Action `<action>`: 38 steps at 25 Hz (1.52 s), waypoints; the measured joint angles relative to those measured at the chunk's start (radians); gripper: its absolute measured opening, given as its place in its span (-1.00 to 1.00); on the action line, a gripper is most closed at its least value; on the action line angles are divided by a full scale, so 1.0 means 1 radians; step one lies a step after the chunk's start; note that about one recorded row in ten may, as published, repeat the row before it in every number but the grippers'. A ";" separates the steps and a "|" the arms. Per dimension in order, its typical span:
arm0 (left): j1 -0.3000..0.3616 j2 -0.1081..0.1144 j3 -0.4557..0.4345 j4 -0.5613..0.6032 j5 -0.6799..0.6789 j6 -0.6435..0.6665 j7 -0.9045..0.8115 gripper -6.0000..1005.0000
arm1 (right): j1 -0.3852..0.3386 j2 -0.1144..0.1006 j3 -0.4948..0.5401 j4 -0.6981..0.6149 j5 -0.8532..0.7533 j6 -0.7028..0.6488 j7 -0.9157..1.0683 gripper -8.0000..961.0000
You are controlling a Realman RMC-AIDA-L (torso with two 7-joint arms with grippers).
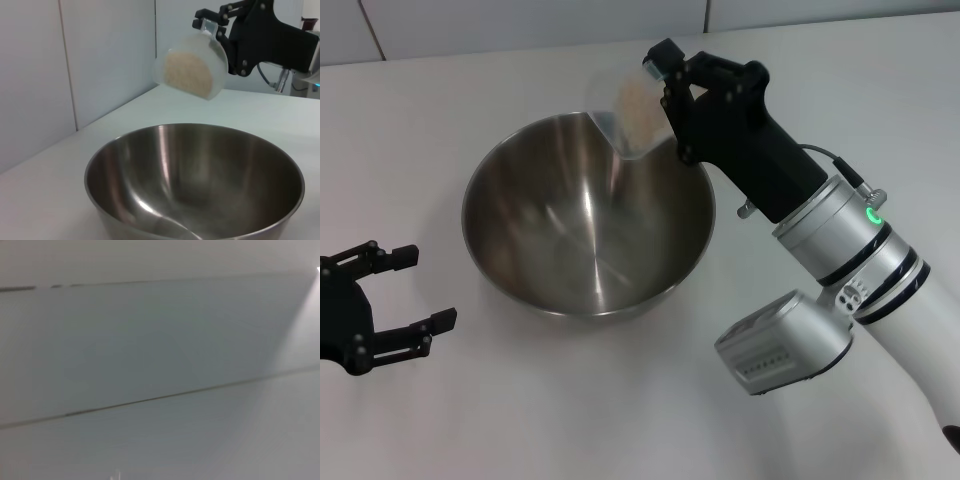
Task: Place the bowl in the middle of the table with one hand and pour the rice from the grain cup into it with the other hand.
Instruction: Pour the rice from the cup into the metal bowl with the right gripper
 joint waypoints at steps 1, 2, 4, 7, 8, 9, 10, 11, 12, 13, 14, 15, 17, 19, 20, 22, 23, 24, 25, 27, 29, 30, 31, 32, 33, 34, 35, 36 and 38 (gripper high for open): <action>0.000 0.000 0.000 0.001 0.000 0.000 0.000 0.65 | -0.001 0.000 -0.005 0.001 -0.003 0.000 -0.051 -0.94; 0.000 0.000 0.000 0.001 0.000 0.000 0.000 0.65 | -0.003 0.001 -0.017 0.001 -0.014 -0.002 -0.154 -0.94; -0.002 0.000 0.000 0.006 0.003 0.000 -0.004 0.65 | -0.004 0.002 -0.022 0.001 -0.022 -0.005 -0.200 -0.94; -0.002 0.001 0.000 0.009 0.006 0.000 -0.013 0.65 | -0.007 0.002 -0.026 0.000 -0.055 -0.011 -0.311 -0.95; -0.002 0.001 0.000 0.009 0.006 0.000 -0.013 0.65 | -0.008 0.002 -0.026 0.000 -0.067 -0.011 -0.356 -0.95; -0.002 0.002 0.000 0.010 0.006 0.000 -0.014 0.65 | -0.009 0.002 -0.027 0.000 -0.077 -0.011 -0.407 -0.95; -0.002 0.002 0.000 0.011 0.007 0.000 -0.014 0.65 | -0.010 0.002 -0.027 0.000 -0.085 -0.011 -0.447 -0.95; -0.002 0.002 0.000 0.011 0.007 0.000 -0.014 0.65 | -0.013 0.002 -0.027 0.004 -0.094 -0.010 -0.514 -0.95; -0.002 0.002 0.000 0.011 0.007 0.000 -0.014 0.65 | -0.019 0.002 -0.029 0.018 -0.101 -0.003 -0.630 -0.95; -0.002 0.001 0.000 0.011 0.007 0.000 -0.014 0.65 | -0.023 0.002 -0.031 0.029 -0.102 0.003 -0.682 -0.95; -0.002 0.001 0.000 0.011 0.007 0.000 -0.014 0.65 | -0.023 0.002 -0.031 0.029 -0.102 0.003 -0.682 -0.95; -0.002 0.001 0.000 0.011 0.007 0.000 -0.014 0.65 | -0.026 0.002 -0.034 0.038 -0.102 0.008 -0.735 -0.95; -0.002 0.001 0.000 0.011 0.007 0.000 -0.014 0.65 | -0.026 0.003 -0.043 0.048 -0.117 0.023 -0.828 -0.95; -0.002 0.001 0.000 0.011 0.007 0.000 -0.014 0.65 | -0.025 0.003 -0.044 0.048 -0.127 0.034 -0.857 -0.95; -0.005 0.000 0.000 0.011 0.007 0.000 -0.014 0.65 | -0.023 0.003 -0.044 0.049 -0.136 0.045 -0.882 -0.95; -0.007 0.000 0.000 0.011 0.007 0.000 -0.014 0.65 | -0.019 0.003 -0.042 0.051 -0.164 0.075 -0.955 -0.95; -0.007 0.000 0.000 0.011 0.007 0.000 -0.014 0.65 | -0.019 0.003 -0.042 0.051 -0.164 0.075 -0.955 -0.95; -0.007 0.000 0.000 0.011 0.007 0.000 -0.014 0.65 | -0.018 0.003 -0.039 0.052 -0.176 0.077 -0.966 -0.95; -0.007 0.000 0.000 0.010 0.007 0.000 -0.016 0.65 | -0.018 0.002 -0.036 0.052 -0.192 0.078 -0.974 -0.95; -0.008 0.000 0.000 0.010 0.007 0.000 -0.019 0.65 | -0.017 0.003 -0.030 0.052 -0.217 0.078 -0.987 -0.94; -0.008 0.000 0.000 0.010 0.007 0.001 -0.025 0.65 | -0.015 0.003 -0.028 0.052 -0.223 0.079 -0.994 -0.94; -0.008 0.000 0.000 0.010 0.007 0.001 -0.025 0.65 | -0.015 0.003 -0.022 0.055 -0.221 0.079 -0.994 -0.94; -0.008 0.000 0.000 0.010 0.007 0.002 -0.025 0.65 | -0.017 0.003 -0.017 0.060 -0.209 0.080 -0.985 -0.94; -0.008 0.000 0.000 0.010 0.006 0.003 -0.025 0.65 | -0.028 0.002 -0.015 0.089 -0.151 0.078 -0.918 -0.94; -0.008 0.000 0.000 0.009 0.006 0.003 -0.025 0.65 | -0.028 0.002 -0.015 0.089 -0.151 0.078 -0.918 -0.94; -0.008 0.000 0.000 0.009 0.006 0.003 -0.025 0.65 | -0.037 0.002 -0.021 0.111 -0.111 0.078 -0.862 -0.94; -0.008 0.000 0.000 0.009 0.006 0.003 -0.026 0.65 | -0.046 0.002 -0.029 0.139 -0.068 0.077 -0.790 -0.94; -0.008 0.000 0.000 0.010 0.006 0.004 -0.026 0.65 | -0.058 0.002 -0.036 0.169 -0.021 0.078 -0.696 -0.94; -0.009 0.000 0.000 0.010 0.005 0.004 -0.026 0.65 | -0.081 0.002 -0.043 0.222 0.076 0.084 -0.502 -0.95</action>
